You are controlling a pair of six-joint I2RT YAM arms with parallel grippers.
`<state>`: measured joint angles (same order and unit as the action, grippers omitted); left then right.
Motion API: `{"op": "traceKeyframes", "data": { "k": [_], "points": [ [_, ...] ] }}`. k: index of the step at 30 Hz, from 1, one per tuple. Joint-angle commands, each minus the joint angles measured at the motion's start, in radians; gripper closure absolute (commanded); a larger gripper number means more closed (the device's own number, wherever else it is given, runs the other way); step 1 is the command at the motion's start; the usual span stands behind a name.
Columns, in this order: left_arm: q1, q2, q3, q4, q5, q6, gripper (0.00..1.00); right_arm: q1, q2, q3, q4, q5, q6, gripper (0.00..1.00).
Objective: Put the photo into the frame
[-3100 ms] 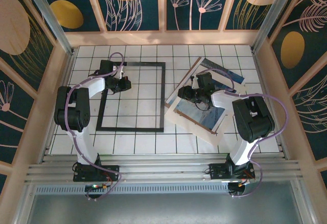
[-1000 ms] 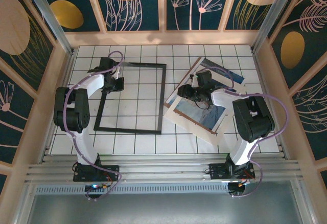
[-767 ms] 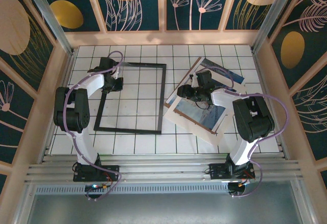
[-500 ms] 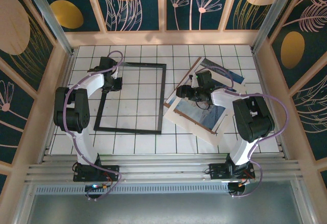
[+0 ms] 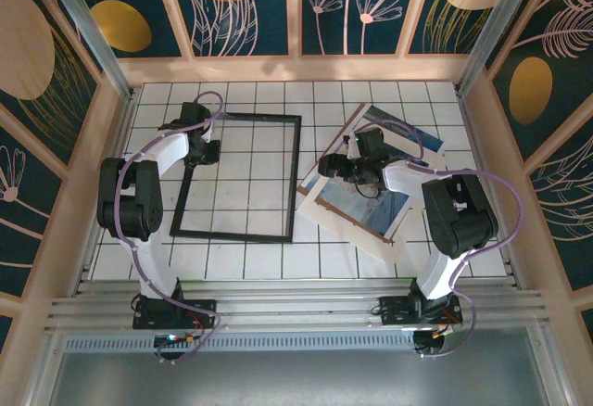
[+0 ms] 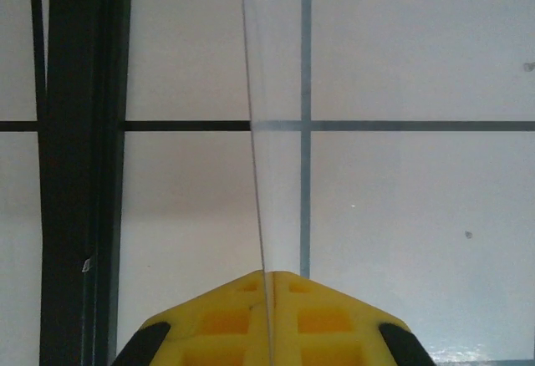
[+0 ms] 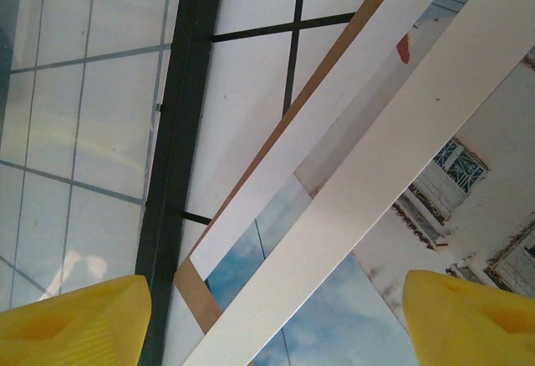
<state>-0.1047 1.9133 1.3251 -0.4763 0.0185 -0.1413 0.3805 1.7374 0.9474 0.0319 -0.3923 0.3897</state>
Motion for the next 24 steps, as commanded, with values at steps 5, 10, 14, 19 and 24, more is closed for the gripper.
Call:
{"op": "traceKeyframes", "data": {
  "k": [5,10,14,19,24],
  "points": [
    [0.003,-0.01,0.022,-0.013,-0.061,0.016,1.0,0.015,-0.027,0.026,-0.024,0.018,-0.018,0.2],
    [0.003,-0.012,0.017,-0.015,-0.061,0.014,1.0,0.014,-0.031,0.022,-0.026,0.021,-0.017,0.2],
    [0.003,-0.014,0.019,-0.015,-0.048,0.013,1.0,0.017,-0.03,0.023,-0.023,0.022,-0.015,0.2],
    [0.003,-0.014,0.011,-0.007,-0.017,0.008,1.0,0.018,-0.029,0.022,-0.024,0.023,-0.015,0.19],
    [0.003,-0.019,-0.007,0.018,0.062,-0.003,1.0,0.018,-0.027,0.022,-0.024,0.024,-0.012,0.19]
  ]
}}
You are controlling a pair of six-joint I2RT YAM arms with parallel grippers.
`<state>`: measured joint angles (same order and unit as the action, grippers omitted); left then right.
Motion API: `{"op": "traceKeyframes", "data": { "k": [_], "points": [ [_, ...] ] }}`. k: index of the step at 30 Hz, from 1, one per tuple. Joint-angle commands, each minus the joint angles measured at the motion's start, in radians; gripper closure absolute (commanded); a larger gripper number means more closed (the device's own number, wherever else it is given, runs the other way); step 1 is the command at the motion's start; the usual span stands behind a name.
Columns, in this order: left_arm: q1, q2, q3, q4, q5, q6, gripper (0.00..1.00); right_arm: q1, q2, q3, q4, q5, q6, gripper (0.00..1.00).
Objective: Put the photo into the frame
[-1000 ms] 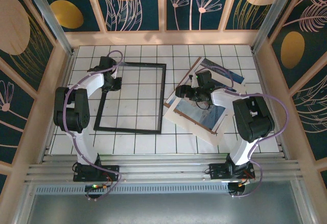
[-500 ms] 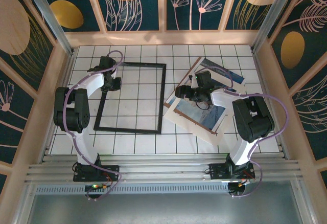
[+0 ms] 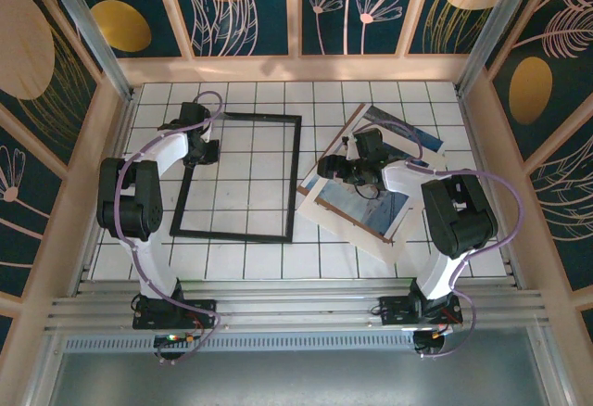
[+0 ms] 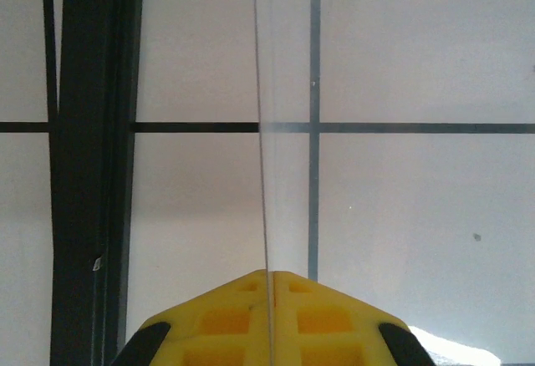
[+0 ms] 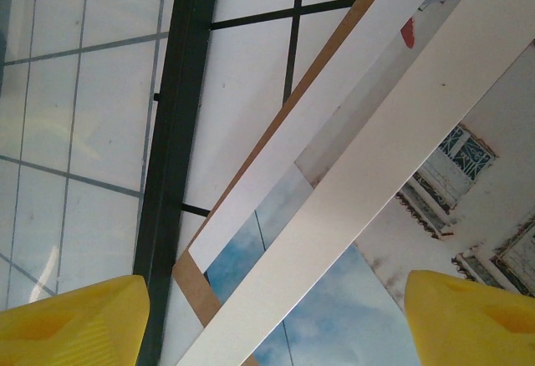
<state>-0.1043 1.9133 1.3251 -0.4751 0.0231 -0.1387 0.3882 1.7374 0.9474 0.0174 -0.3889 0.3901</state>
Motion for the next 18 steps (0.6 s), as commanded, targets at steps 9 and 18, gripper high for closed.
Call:
{"op": "traceKeyframes", "data": {
  "k": [9,18],
  "points": [
    [0.003,-0.028,-0.032,0.041,0.098,-0.015,0.9,0.014,-0.022,0.028,-0.012,0.019,-0.01,0.19],
    [0.003,-0.04,-0.035,0.043,0.003,-0.019,0.45,0.017,-0.018,0.04,-0.02,0.022,-0.013,0.19]
  ]
}}
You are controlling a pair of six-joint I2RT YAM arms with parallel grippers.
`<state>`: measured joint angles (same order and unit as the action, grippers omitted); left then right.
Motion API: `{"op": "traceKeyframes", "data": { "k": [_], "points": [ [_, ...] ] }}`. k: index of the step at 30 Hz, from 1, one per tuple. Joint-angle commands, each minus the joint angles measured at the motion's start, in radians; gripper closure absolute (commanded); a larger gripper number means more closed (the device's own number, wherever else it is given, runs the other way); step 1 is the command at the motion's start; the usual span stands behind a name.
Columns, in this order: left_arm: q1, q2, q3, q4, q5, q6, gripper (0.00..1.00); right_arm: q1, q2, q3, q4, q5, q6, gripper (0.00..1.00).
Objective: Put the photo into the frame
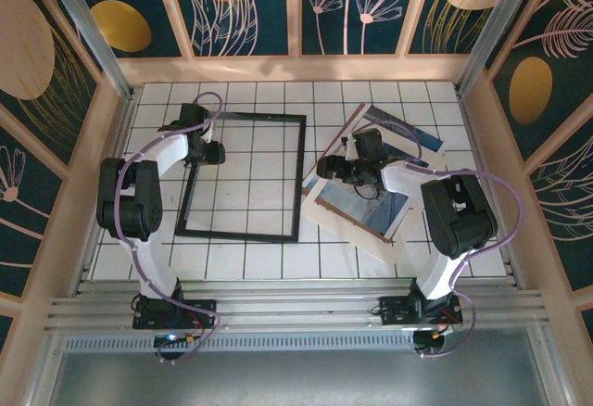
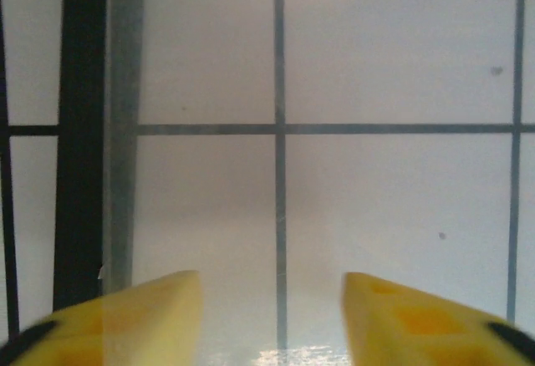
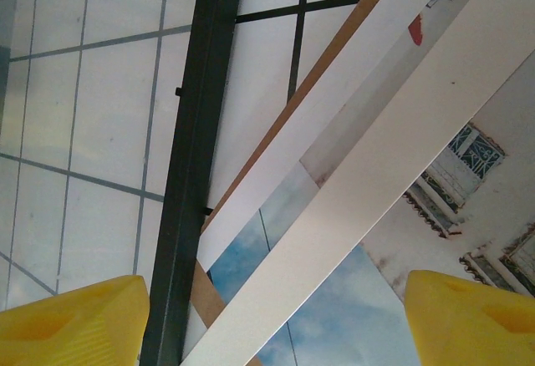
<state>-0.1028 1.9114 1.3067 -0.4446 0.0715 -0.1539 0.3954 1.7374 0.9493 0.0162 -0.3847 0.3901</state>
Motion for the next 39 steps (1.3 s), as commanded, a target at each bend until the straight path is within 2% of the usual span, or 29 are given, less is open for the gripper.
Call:
{"op": "traceKeyframes", "data": {
  "k": [1,6,8,12,17,20,23,25,30,35,39],
  "points": [
    [0.001,-0.04,-0.017,0.014,-0.06,-0.004,0.4,0.01,-0.018,0.039,-0.02,0.018,-0.013,0.19],
    [0.002,-0.053,-0.02,0.03,-0.135,-0.01,0.21,0.01,-0.025,0.045,-0.029,0.025,-0.017,0.19],
    [0.003,-0.062,-0.02,0.043,-0.155,-0.016,0.17,0.01,-0.034,0.045,-0.029,0.033,-0.019,0.19],
    [0.017,-0.102,-0.048,0.109,-0.173,-0.043,0.14,0.015,-0.049,0.042,-0.022,0.045,-0.018,0.19],
    [0.058,-0.191,-0.155,0.261,-0.163,-0.142,0.14,0.091,-0.052,0.027,0.036,0.092,-0.004,0.17],
    [0.058,-0.275,-0.227,0.365,-0.051,-0.242,0.15,0.146,-0.033,0.033,0.086,0.139,0.012,0.14],
    [0.054,-0.349,-0.35,0.583,0.203,-0.425,0.13,0.186,0.016,0.065,0.151,0.17,0.04,0.1],
    [0.039,-0.38,-0.404,0.682,0.27,-0.509,0.12,0.186,0.068,0.115,0.154,0.178,0.047,0.1],
    [-0.01,-0.428,-0.416,0.635,0.221,-0.496,0.11,0.186,0.18,0.213,0.144,0.178,0.04,0.1],
    [-0.015,-0.487,-0.452,0.642,0.203,-0.506,0.11,0.187,0.293,0.321,0.104,0.177,0.038,0.12],
    [-0.024,-0.522,-0.467,0.634,0.201,-0.512,0.12,0.188,0.367,0.392,0.106,0.125,0.039,0.14]
  ]
}}
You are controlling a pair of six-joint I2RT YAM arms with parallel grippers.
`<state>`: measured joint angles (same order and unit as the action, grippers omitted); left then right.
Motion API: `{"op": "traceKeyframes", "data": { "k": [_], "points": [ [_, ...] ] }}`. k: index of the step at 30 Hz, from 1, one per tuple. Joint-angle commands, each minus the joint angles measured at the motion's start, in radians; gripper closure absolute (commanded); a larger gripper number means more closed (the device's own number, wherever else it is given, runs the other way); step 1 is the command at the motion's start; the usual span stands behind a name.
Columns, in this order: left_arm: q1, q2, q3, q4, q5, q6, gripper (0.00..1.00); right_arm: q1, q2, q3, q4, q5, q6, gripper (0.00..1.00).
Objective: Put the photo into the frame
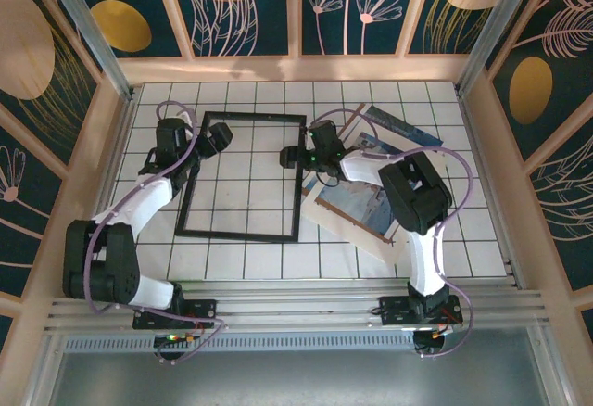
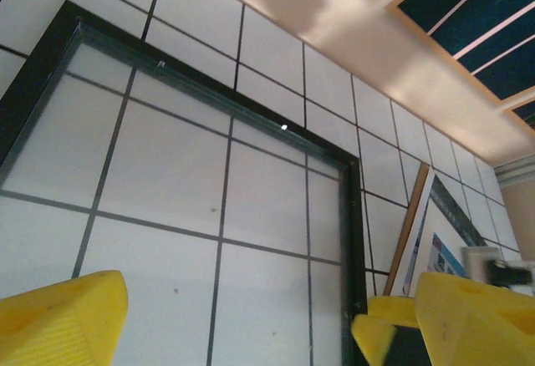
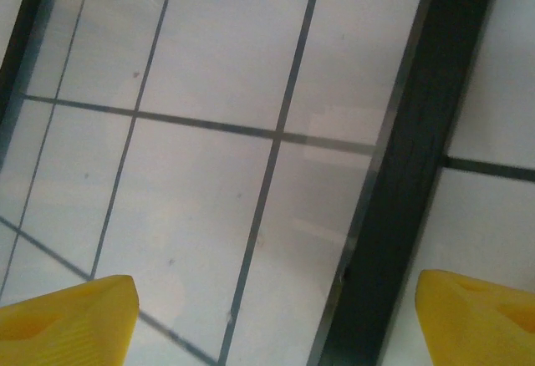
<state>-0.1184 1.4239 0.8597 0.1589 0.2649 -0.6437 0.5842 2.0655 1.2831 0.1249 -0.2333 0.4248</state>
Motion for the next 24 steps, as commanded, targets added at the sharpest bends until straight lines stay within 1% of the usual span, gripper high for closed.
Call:
{"op": "traceKeyframes", "data": {
  "k": [1,3,5,7,9,12,14,16,18,21,24],
  "points": [
    [-0.011,-0.045,-0.026,0.03,0.005,-0.025,0.12,-0.001,0.055,0.084,-0.005,-0.049,0.005,0.15],
    [-0.021,-0.065,-0.037,0.036,0.003,-0.033,0.12,-0.001,0.079,0.127,-0.01,-0.082,-0.006,0.16],
    [-0.042,-0.078,-0.046,0.045,0.003,-0.04,0.13,-0.003,0.071,0.156,-0.025,-0.093,-0.024,0.17],
    [-0.078,-0.081,-0.048,0.057,0.001,-0.045,0.13,-0.018,0.028,0.148,-0.039,-0.085,-0.045,0.17],
    [-0.122,-0.066,-0.046,0.083,-0.001,-0.053,0.14,-0.031,-0.048,0.098,-0.068,-0.046,-0.063,0.16],
    [-0.219,0.0,0.003,0.086,-0.017,-0.023,0.16,-0.152,-0.213,-0.063,-0.097,0.008,-0.051,0.15],
    [-0.301,0.073,0.071,0.041,-0.047,0.023,0.17,-0.237,-0.337,-0.184,-0.112,0.034,-0.029,0.15],
    [-0.39,0.158,0.161,-0.008,-0.072,0.081,0.17,-0.323,-0.457,-0.285,-0.155,0.12,-0.012,0.15],
    [-0.461,0.24,0.239,-0.054,-0.1,0.126,0.17,-0.393,-0.537,-0.349,-0.189,0.219,0.002,0.15],
    [-0.545,0.387,0.371,-0.137,-0.127,0.179,0.18,-0.501,-0.595,-0.41,-0.221,0.272,0.027,0.15],
    [-0.601,0.506,0.484,-0.195,-0.136,0.209,0.18,-0.594,-0.617,-0.442,-0.259,0.317,0.037,0.15]
  ]
}}
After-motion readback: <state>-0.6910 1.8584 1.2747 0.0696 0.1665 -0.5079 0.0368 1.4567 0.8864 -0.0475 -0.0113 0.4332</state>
